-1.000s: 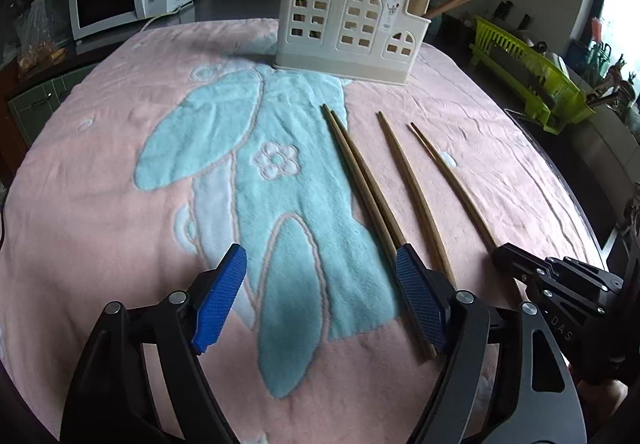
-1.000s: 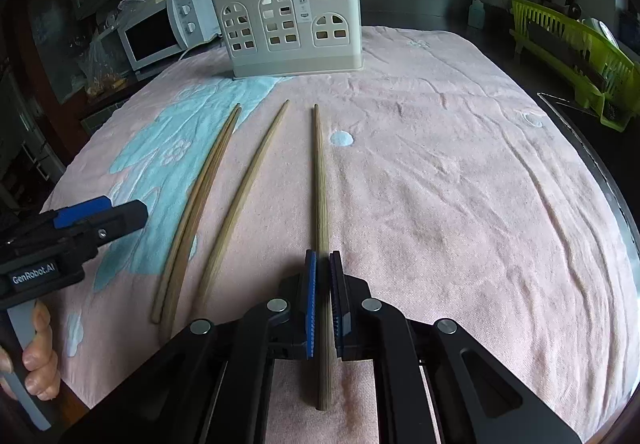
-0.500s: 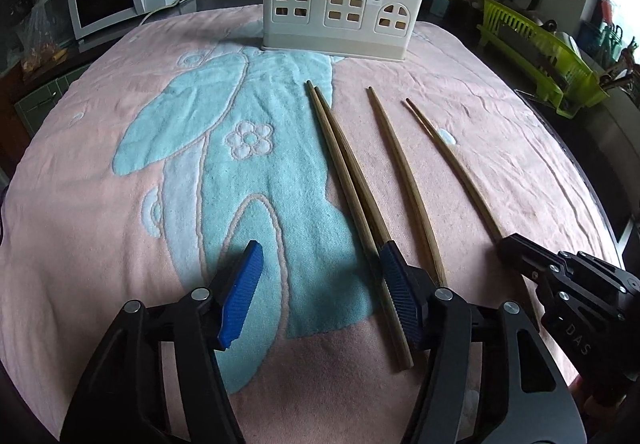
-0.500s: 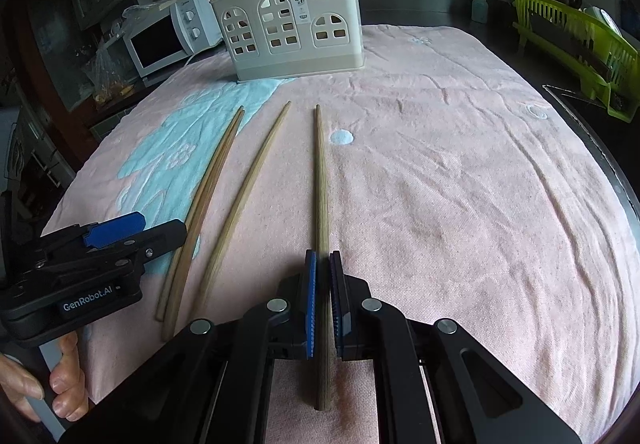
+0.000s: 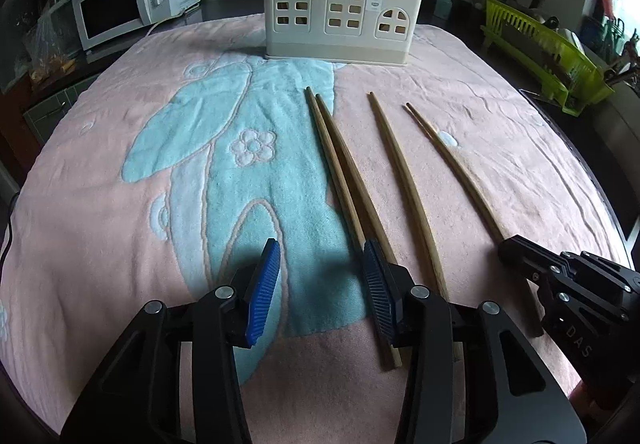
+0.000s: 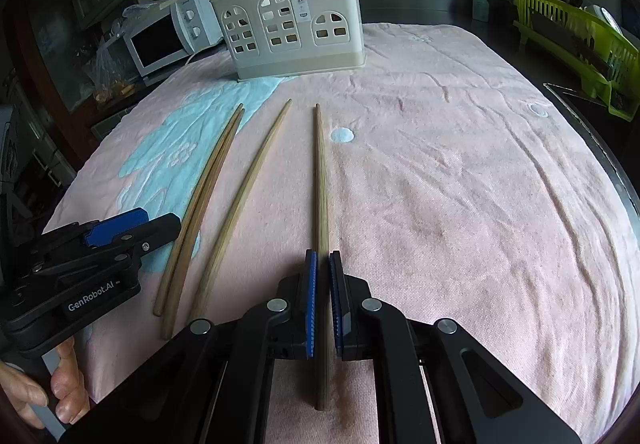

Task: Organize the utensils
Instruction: 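Close the left tool on a chopstick while the right tool grasps another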

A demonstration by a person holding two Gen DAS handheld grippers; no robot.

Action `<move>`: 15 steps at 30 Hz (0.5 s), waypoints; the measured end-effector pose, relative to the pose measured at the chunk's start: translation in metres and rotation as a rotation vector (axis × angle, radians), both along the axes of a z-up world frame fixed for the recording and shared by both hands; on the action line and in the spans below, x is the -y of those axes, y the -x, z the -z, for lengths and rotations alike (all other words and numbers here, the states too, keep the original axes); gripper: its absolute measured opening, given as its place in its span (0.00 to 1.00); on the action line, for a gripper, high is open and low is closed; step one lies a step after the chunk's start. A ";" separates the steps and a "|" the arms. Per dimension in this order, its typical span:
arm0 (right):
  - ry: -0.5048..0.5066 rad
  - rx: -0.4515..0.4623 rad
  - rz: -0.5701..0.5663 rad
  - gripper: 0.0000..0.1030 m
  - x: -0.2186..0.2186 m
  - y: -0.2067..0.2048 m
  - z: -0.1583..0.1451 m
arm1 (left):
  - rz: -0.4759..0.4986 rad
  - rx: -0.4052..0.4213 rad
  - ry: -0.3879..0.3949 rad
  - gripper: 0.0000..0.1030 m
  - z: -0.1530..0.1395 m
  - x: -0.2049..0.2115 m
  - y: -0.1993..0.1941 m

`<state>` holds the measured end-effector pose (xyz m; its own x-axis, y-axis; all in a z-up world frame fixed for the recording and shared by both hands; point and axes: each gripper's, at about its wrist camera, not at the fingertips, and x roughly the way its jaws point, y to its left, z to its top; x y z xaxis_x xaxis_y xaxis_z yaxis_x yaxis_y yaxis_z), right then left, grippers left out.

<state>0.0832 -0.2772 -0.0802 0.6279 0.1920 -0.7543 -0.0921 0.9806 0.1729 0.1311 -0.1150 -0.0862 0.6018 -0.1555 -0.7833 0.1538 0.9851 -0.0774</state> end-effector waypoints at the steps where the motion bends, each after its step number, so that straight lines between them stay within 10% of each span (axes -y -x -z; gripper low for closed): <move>1: 0.001 0.000 0.000 0.06 0.000 0.000 0.000 | 0.004 -0.006 0.009 0.42 0.001 0.001 0.000; 15: -0.011 -0.004 -0.005 0.06 0.002 0.000 0.000 | 0.019 -0.007 -0.033 0.32 0.003 0.017 -0.002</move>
<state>0.0836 -0.2793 -0.0801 0.6238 0.2037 -0.7546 -0.0964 0.9781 0.1844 0.1327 -0.1320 -0.0895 0.5932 -0.1413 -0.7925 0.1724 0.9839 -0.0465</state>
